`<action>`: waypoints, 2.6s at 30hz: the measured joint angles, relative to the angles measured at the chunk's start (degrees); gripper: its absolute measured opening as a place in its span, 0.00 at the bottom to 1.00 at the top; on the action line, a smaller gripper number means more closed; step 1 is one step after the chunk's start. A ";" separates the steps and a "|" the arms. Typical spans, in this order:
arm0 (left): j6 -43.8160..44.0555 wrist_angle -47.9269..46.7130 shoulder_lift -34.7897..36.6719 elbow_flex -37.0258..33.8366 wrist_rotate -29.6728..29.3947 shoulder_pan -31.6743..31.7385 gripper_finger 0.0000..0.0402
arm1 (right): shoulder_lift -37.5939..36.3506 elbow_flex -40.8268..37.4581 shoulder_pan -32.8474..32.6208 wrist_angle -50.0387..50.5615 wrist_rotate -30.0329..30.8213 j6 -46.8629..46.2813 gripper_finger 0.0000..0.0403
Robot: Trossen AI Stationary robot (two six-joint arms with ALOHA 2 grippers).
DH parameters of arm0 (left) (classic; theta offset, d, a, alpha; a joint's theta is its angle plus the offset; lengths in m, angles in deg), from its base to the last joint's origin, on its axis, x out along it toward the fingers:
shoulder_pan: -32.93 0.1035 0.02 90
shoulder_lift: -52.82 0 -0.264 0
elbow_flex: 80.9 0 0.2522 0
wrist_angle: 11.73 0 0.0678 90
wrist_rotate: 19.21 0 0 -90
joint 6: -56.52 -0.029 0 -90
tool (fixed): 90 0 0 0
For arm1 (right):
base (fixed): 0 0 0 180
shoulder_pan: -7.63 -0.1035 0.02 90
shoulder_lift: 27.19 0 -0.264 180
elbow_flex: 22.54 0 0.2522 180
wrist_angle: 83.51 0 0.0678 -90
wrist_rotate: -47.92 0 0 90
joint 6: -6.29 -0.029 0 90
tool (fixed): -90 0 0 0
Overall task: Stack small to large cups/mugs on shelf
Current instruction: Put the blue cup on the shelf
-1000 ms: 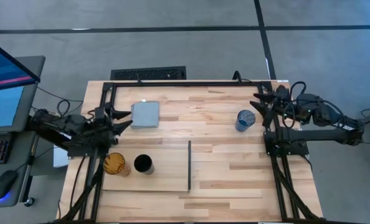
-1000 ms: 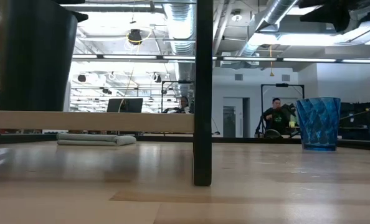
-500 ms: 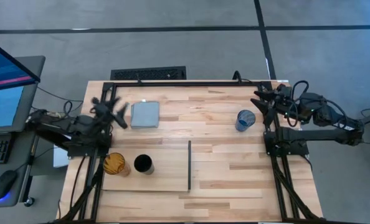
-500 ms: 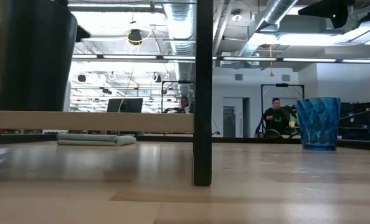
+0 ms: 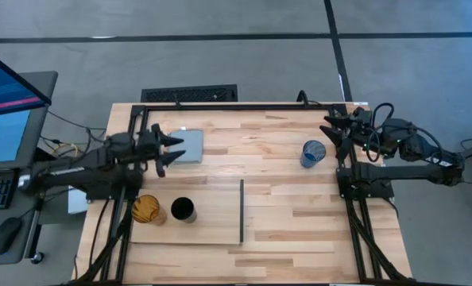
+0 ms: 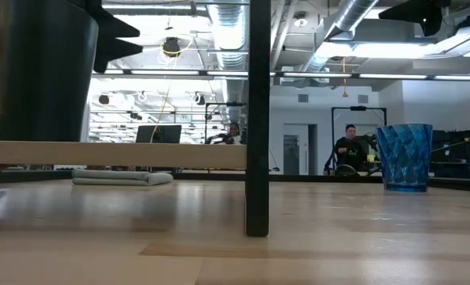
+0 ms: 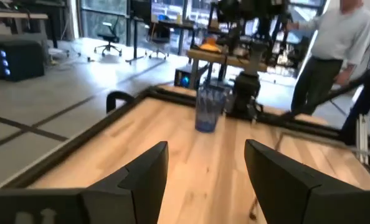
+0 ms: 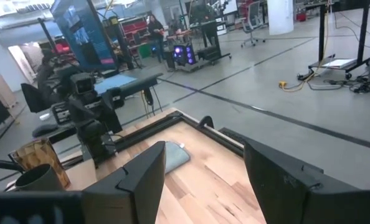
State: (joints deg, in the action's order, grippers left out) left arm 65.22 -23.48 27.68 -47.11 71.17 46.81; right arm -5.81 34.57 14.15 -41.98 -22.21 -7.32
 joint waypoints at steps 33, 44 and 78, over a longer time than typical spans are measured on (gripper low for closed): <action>0.76 -19.42 22.38 -0.02 13.62 29.25 0.51 | 2.69 0.00 0.00 25.15 4.66 -26.22 0.59; 8.43 -22.48 22.31 -0.02 7.66 29.28 0.51 | 4.86 0.00 0.00 29.43 4.80 -37.06 0.59; 7.47 -24.78 22.31 -0.02 6.48 29.26 0.51 | 23.45 -0.02 0.00 43.96 0.97 -60.10 0.57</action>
State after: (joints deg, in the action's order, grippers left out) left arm 72.69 -48.26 49.99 -47.13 77.64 76.07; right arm 17.64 34.55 14.15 1.98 -21.24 -67.41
